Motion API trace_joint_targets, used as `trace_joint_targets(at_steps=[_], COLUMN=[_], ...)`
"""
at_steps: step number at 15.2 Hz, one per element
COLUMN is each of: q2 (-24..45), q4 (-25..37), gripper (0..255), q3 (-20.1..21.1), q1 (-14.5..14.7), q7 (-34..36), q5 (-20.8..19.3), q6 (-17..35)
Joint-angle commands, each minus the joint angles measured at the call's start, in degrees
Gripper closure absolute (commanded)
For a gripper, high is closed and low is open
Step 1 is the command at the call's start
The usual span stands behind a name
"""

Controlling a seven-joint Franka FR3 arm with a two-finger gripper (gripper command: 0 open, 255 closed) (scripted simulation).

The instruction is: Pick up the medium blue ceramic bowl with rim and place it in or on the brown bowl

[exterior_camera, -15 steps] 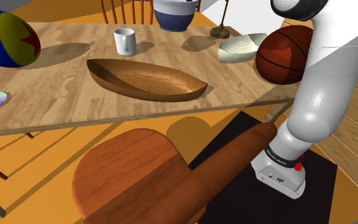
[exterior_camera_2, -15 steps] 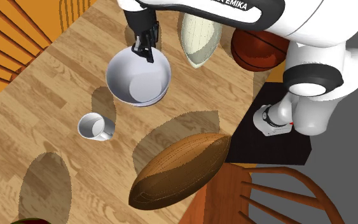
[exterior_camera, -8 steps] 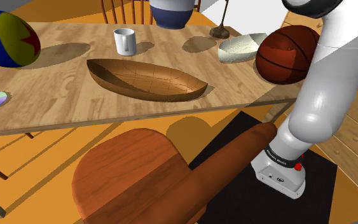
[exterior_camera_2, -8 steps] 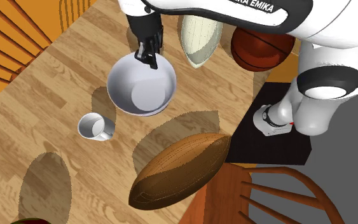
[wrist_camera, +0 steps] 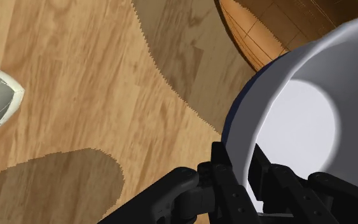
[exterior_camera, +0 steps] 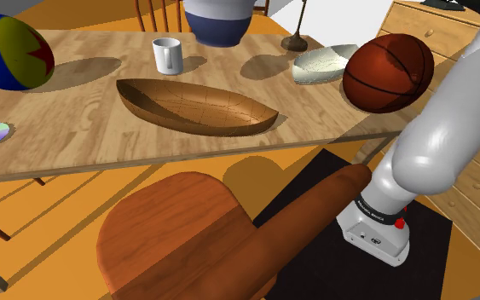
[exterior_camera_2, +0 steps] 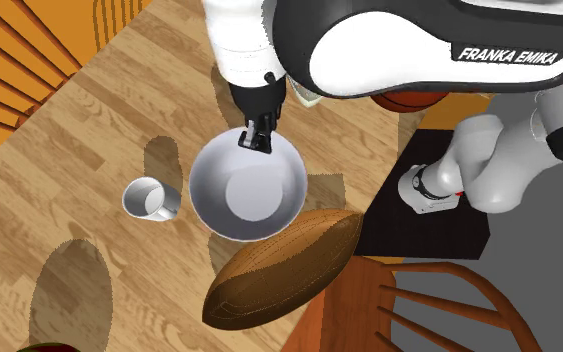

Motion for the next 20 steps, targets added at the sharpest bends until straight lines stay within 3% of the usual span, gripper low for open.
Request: trace_joint_targets(at_steps=[1, 11, 20], q2=[-2.3, -10.7, -13.1], q4=[-2.6, -11.2, -21.0], gripper=[255, 255, 255], q3=[1.2, 8.6, 8.8], q1=[1.3, 7.6, 7.6], q7=[2.4, 15.8, 14.3], q5=[-0.1, 0.5, 0.5], q6=[0.9, 4.1, 11.3])
